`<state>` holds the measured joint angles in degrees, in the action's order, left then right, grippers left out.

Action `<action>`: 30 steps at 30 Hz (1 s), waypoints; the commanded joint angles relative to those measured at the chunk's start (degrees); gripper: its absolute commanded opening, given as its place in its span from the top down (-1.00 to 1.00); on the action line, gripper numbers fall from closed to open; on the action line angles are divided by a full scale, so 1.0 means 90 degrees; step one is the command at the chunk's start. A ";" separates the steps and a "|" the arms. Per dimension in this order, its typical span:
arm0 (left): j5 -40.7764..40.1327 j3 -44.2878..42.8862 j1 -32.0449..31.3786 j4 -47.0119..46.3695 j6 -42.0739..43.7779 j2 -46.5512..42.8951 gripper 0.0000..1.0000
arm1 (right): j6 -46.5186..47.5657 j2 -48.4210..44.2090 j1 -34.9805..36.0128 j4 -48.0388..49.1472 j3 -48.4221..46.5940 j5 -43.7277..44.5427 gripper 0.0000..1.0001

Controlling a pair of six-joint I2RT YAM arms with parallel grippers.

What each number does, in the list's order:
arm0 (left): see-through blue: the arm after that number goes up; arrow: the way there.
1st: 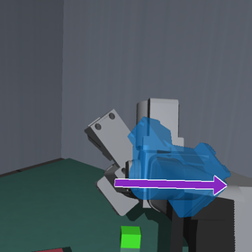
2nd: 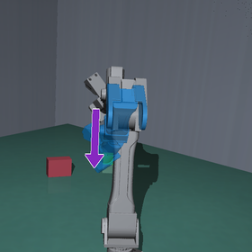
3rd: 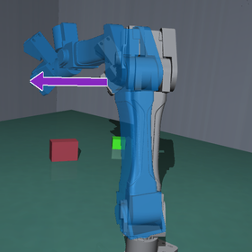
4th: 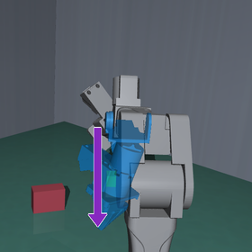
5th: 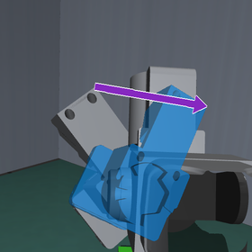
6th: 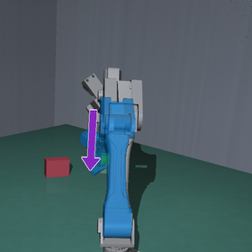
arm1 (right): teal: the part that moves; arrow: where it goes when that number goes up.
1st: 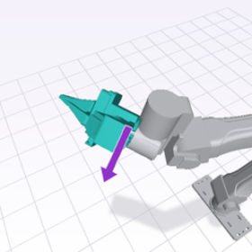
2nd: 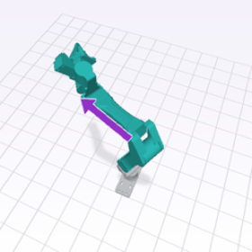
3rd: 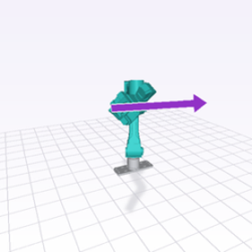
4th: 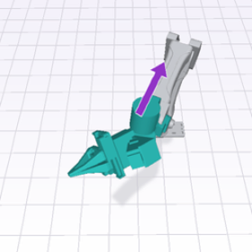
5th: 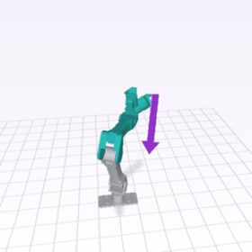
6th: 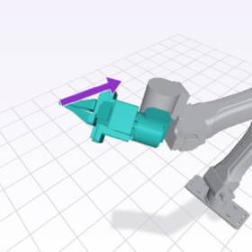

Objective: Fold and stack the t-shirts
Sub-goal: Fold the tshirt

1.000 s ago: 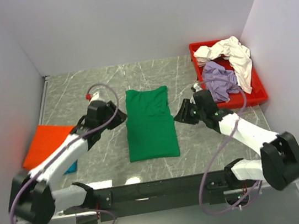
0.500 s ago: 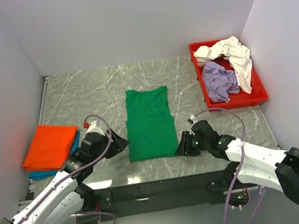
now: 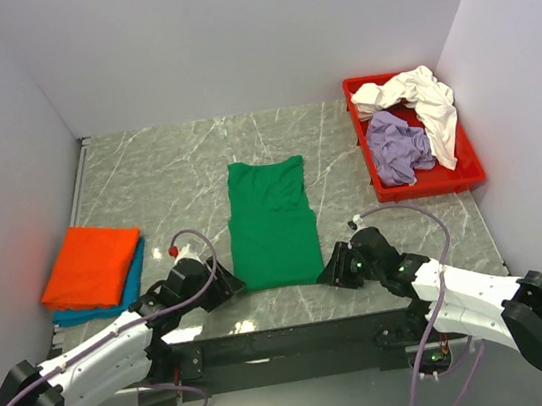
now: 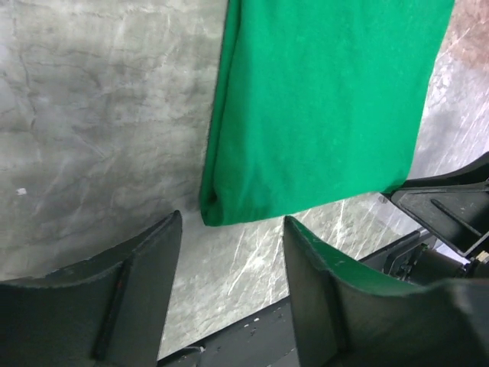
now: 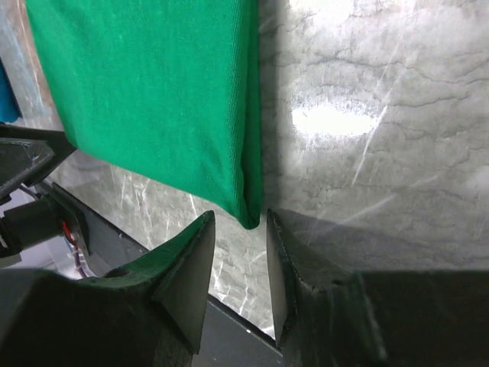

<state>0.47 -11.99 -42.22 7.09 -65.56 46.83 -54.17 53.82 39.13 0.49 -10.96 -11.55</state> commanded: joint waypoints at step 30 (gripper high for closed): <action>-0.0804 -0.0562 -0.0553 0.0332 -0.0118 0.0442 0.99 | -0.0055 -0.0530 0.0056 -0.0014 0.0056 0.0287 1.00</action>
<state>-4.97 -14.37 -46.50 6.09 -68.07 53.21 -55.81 52.56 39.24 1.80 -10.13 -9.67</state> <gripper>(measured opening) 0.023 0.014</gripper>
